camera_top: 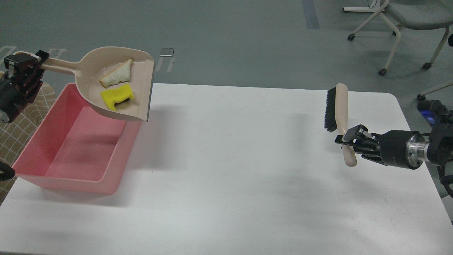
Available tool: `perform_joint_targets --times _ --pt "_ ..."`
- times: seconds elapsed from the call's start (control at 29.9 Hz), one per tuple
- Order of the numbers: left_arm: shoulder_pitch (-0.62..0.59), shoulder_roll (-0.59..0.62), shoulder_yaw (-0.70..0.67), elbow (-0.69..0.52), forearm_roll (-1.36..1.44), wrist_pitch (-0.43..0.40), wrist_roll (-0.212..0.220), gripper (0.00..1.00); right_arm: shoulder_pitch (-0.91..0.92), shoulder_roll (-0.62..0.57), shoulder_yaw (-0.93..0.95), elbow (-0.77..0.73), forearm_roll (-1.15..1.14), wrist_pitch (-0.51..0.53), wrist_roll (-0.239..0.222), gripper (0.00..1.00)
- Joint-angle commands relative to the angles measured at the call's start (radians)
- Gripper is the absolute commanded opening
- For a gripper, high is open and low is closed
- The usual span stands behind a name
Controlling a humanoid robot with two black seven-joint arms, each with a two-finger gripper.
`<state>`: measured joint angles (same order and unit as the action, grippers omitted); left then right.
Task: Sweep and dump garbage into bin
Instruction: 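Tilt the dustpan with the left gripper to dump pieces into the bin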
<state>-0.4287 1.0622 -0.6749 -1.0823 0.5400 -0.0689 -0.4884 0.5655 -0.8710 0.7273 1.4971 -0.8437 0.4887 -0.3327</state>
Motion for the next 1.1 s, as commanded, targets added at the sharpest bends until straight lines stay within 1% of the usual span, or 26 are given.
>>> perform_joint_targets --times 0.0,0.23,0.37,0.53,0.84,1.07 --pt "0.007 0.024 0.0 0.004 0.001 -0.005 0.0 0.0 0.001 0.0 0.0 0.002 0.0 0.0 0.0 0.03" --pt "0.028 0.073 0.012 0.022 0.006 -0.008 0.0 0.0 0.001 0.0 0.0 0.002 0.0 0.0 0.001 0.03" --pt "0.03 0.102 0.012 0.053 0.005 -0.049 0.0 0.0 0.001 0.0 0.0 0.0 0.0 0.0 0.001 0.03" --pt "0.033 0.127 0.014 0.081 0.011 -0.063 0.0 0.0 0.001 0.0 0.0 0.0 0.0 0.0 0.001 0.03" --pt "0.054 0.179 0.02 0.081 0.04 -0.063 0.0 0.0 0.004 0.0 0.001 -0.012 0.0 0.0 0.001 0.03" --pt "0.054 0.188 0.018 0.079 0.118 -0.052 0.0 0.0 0.004 0.0 0.003 -0.012 0.0 0.0 0.001 0.03"
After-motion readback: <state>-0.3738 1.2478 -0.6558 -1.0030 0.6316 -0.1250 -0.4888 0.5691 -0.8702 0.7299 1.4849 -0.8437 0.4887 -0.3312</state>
